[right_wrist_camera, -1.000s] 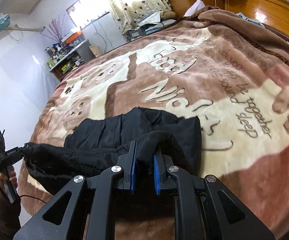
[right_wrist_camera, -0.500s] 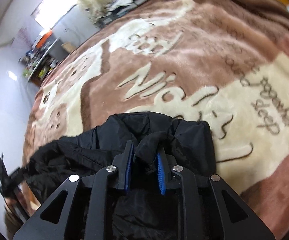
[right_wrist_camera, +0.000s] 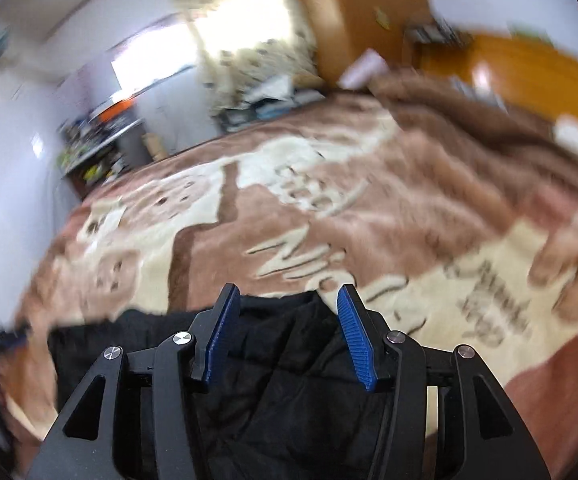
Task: Fold large clothes
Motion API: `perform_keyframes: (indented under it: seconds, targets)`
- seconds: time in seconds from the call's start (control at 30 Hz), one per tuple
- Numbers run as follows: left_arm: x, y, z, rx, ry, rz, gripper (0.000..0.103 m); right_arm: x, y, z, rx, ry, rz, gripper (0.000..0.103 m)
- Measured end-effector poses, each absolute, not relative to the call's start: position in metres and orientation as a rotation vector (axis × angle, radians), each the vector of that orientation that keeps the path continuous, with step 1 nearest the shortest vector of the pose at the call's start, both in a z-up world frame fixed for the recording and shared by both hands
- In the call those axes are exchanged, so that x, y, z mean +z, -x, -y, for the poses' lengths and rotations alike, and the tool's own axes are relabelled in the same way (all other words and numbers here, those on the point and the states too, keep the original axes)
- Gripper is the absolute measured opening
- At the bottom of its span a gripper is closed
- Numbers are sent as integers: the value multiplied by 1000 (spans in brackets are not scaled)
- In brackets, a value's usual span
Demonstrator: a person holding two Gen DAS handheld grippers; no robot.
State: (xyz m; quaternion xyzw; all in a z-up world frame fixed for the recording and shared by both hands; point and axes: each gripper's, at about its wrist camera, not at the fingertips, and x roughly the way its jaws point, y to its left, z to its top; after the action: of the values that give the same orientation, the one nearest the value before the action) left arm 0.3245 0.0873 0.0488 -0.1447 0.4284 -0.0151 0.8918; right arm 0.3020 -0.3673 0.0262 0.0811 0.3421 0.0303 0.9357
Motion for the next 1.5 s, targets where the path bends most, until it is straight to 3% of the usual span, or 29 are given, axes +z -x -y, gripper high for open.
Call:
perform_keyframes:
  seconds: [0.23, 0.4, 0.7, 1.23, 1.37, 1.5]
  targets:
    - [30, -265, 20, -322, 47, -957, 70, -16, -269, 288, 337, -18, -793, 52]
    - [-1, -270, 70, -324, -130, -1003, 70, -50, -285, 257, 366, 17, -887, 52]
    - [-42, -352, 49, -123, -7, -1095, 71, -88, -351, 258, 223, -25, -996, 52]
    - [-99, -378, 50, -70, -8, -1167, 72, -141, -386, 248, 154, -27, -1178, 52]
    - [-100, -386, 54, -51, -19, -1185, 73, -135, -387, 247, 165, 4, -1188, 52]
    - [-72, -383, 45, -86, 15, -1166, 72, -88, -375, 262, 178, -10, -1079, 51]
